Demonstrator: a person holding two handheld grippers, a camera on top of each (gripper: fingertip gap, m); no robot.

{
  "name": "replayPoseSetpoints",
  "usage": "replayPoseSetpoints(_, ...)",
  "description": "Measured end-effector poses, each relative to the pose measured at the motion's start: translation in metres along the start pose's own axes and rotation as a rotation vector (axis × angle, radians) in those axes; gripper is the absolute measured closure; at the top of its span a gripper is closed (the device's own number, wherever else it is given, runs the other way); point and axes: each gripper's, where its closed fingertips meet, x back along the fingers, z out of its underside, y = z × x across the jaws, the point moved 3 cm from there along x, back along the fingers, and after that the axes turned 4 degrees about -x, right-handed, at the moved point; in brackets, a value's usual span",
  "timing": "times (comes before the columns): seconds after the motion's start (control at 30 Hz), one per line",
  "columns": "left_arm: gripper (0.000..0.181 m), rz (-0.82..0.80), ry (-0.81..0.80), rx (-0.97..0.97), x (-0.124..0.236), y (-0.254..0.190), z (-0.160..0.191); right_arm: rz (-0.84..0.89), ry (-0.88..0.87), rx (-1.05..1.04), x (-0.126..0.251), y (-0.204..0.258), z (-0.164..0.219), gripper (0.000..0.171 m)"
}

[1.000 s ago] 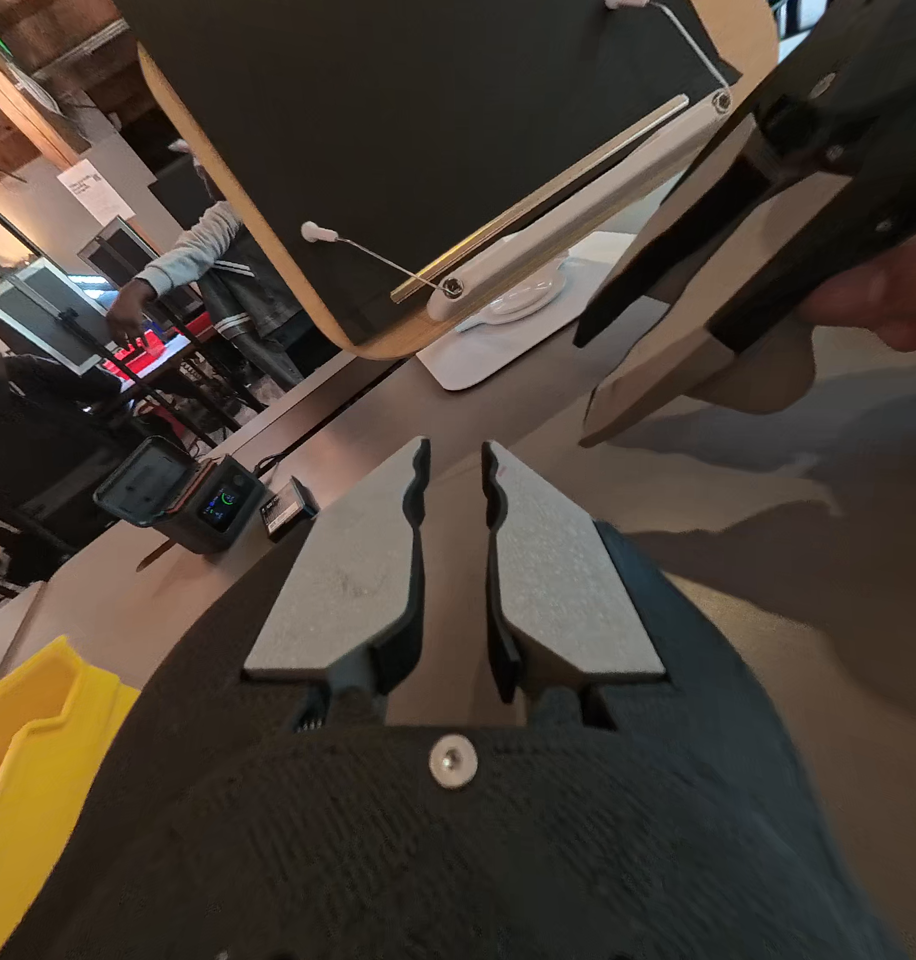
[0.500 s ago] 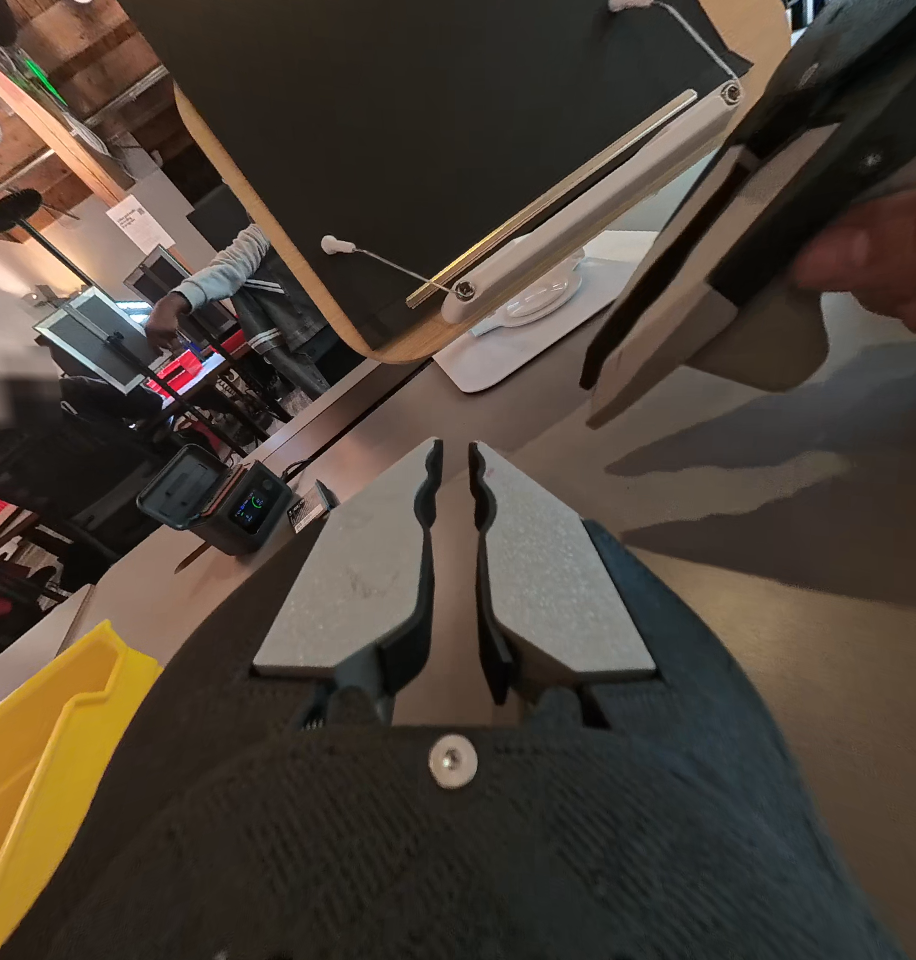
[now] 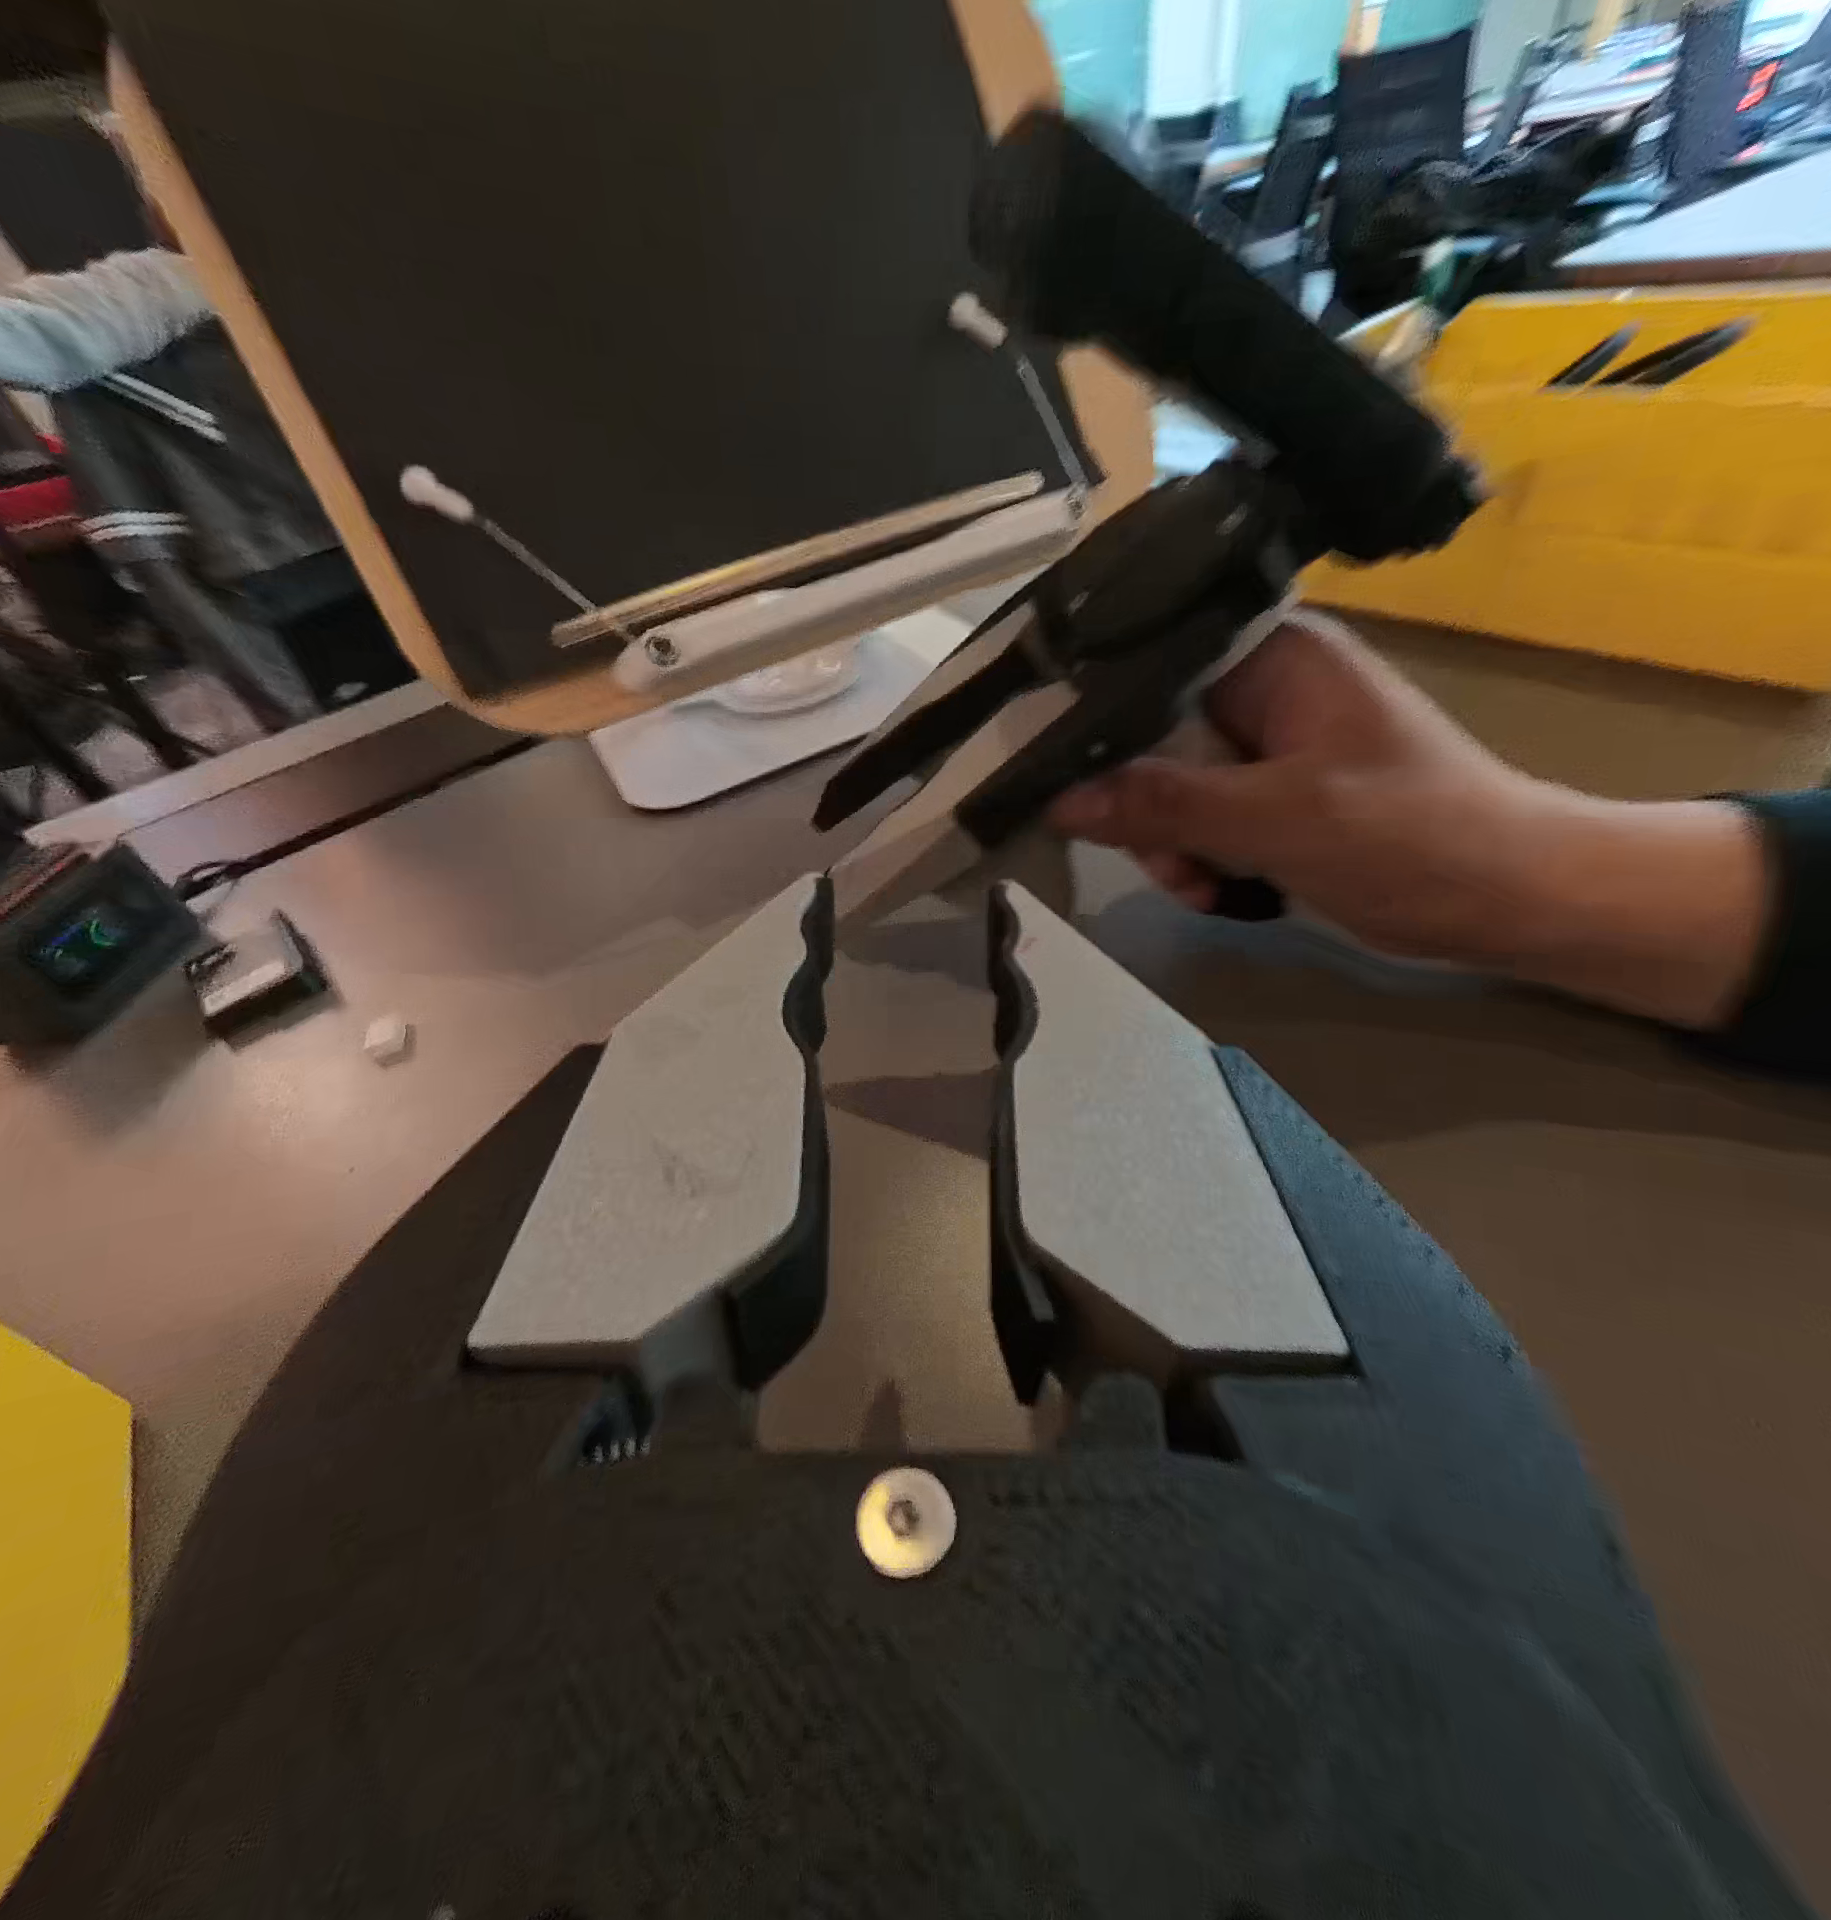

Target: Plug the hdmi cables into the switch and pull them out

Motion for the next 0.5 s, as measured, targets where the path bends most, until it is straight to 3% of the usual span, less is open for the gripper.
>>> replayPoseSetpoints(0.17,0.151,0.0,-0.063,-0.087,0.053,0.031,-0.083,-0.018,-0.027,-0.03,0.002,-0.002,-0.003,0.11)
replayPoseSetpoints(0.27,0.148,-0.07,0.098,-0.198,0.07,0.093,-0.097,-0.023,-0.025,-0.042,0.001,-0.002,-0.002,0.11)
replayPoseSetpoints(0.37,0.14,-0.087,0.488,-0.279,0.077,0.166,-0.045,-0.027,-0.033,-0.043,0.001,-0.002,-0.004,0.111)
replayPoseSetpoints(0.43,0.136,-0.036,0.757,-0.211,0.083,0.2,0.007,-0.029,-0.032,-0.044,0.0,-0.002,-0.003,0.111)
replayPoseSetpoints(0.5,0.131,0.023,0.91,-0.106,0.088,0.217,0.049,-0.033,-0.027,-0.045,-0.001,-0.001,-0.002,0.111)
